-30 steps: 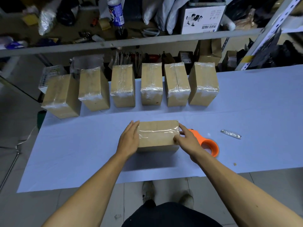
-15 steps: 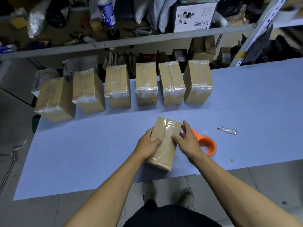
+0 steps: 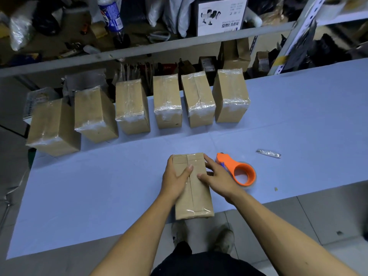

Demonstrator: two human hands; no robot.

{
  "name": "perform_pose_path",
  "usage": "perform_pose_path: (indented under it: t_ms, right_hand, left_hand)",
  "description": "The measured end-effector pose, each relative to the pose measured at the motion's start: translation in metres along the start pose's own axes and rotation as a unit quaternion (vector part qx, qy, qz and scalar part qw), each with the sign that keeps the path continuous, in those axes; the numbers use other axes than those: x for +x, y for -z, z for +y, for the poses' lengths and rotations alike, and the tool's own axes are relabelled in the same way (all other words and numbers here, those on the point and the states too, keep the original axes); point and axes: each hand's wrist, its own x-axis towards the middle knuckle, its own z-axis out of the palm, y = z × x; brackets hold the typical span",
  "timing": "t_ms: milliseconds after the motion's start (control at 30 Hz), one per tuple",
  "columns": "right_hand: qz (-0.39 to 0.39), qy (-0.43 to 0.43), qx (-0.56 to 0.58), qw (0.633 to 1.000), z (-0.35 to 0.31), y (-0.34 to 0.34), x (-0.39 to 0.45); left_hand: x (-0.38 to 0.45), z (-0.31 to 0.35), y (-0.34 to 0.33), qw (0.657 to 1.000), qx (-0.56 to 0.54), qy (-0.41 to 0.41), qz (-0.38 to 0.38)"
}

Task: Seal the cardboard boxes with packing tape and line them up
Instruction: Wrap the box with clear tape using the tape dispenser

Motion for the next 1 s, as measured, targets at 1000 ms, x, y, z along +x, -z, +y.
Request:
perform_pose_path:
  t_ms: [1000]
  right_hand:
    - [0.263, 0.075, -0.278, 0.921, -0.045, 0.060, -0.012]
  left_hand:
    - [0.012, 0.031, 0.015, 0.995, -0.036, 0.074, -0.057]
